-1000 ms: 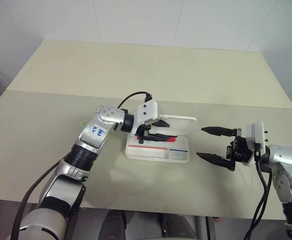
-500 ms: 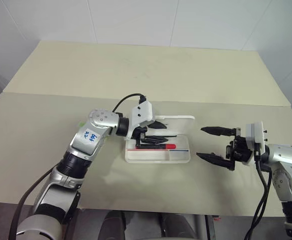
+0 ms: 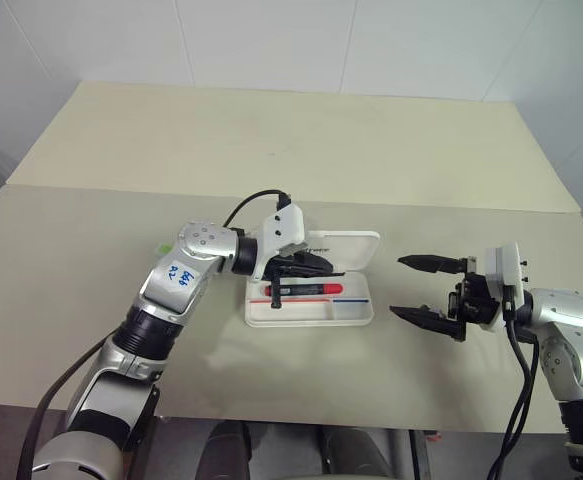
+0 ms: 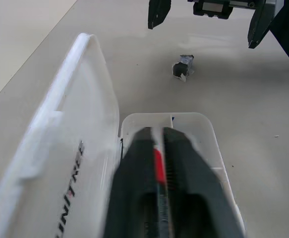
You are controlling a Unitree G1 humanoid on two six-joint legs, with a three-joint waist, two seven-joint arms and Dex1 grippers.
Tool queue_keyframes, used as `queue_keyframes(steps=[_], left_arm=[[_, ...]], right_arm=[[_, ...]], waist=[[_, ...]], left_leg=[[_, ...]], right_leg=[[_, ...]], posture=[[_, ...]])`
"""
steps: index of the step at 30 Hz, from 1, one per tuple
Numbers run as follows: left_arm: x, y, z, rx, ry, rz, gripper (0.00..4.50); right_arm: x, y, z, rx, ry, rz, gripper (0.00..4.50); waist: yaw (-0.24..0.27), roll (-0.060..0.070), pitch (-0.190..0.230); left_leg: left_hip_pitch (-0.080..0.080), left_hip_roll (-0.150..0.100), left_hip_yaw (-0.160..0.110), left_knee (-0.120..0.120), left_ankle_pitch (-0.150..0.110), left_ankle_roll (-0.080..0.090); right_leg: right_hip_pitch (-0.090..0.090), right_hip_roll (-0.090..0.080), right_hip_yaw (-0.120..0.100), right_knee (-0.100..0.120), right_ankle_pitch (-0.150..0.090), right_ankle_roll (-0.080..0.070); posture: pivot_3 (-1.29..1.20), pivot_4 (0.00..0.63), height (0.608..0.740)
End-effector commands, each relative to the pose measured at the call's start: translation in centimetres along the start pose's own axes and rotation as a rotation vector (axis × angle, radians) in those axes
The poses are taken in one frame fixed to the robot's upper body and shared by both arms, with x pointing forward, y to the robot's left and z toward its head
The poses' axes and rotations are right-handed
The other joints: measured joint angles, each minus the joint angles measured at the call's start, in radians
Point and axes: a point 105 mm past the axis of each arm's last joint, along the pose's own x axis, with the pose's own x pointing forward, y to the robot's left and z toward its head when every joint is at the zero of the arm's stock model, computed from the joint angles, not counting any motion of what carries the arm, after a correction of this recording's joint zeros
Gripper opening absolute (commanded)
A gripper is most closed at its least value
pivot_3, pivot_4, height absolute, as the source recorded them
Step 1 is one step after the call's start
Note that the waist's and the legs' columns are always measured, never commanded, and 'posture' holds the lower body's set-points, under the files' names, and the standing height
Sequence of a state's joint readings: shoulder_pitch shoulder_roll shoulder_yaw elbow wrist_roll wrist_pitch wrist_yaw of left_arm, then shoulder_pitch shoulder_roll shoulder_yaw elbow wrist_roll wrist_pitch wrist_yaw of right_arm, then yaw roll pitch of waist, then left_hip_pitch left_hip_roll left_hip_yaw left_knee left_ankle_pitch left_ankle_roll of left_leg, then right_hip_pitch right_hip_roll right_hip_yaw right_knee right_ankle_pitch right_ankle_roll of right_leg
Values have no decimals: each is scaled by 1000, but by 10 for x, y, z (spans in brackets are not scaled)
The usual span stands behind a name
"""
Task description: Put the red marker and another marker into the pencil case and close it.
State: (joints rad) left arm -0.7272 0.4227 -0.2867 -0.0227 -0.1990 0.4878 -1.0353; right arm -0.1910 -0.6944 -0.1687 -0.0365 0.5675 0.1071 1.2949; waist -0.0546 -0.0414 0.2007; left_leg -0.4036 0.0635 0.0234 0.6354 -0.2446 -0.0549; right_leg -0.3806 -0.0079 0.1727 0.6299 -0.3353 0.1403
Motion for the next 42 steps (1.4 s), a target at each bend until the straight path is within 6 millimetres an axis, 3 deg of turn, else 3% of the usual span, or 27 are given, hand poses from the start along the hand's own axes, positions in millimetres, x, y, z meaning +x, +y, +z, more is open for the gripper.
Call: queue_keyframes(steps=[1,16,20,31,38,42], left_arm=[[2,-6,15,60,-44,-18,15],[-11,-43,51,78,-118,-118,15],[-22,-34,53,38,-96,-30,867],[-73,-7,68,11,-100,225,4472],[-115,31,79,15,-159,568,4472],[-136,34,63,-46,-112,658,4472]], right_arm=[[-1,-1,8,-47,-8,-4,4500],[-1,-3,8,-45,-1,-12,4500],[-2,-3,8,-44,3,-12,4500],[-6,-10,9,-49,12,-15,4500],[-8,-13,8,-49,16,-18,4500],[-9,-14,8,-46,19,-19,4500]], waist=[[0,0,0],[-1,0,0],[-3,0,0],[-4,0,0],[-2,0,0],[-3,0,0]], left_leg=[[0,0,0,0,0,0],[0,0,0,1,0,0],[1,0,-1,1,0,0],[1,0,-2,1,0,0],[1,0,-2,1,0,0],[1,0,-3,1,0,0]], right_leg=[[0,0,0,0,0,0],[1,0,0,0,0,0],[2,0,0,0,0,0],[2,0,-1,0,0,0],[2,0,-2,0,0,0],[2,0,-2,0,0,0]], posture=[[0,150,740],[0,150,740],[0,150,740],[0,150,740],[0,150,740],[0,150,740]])
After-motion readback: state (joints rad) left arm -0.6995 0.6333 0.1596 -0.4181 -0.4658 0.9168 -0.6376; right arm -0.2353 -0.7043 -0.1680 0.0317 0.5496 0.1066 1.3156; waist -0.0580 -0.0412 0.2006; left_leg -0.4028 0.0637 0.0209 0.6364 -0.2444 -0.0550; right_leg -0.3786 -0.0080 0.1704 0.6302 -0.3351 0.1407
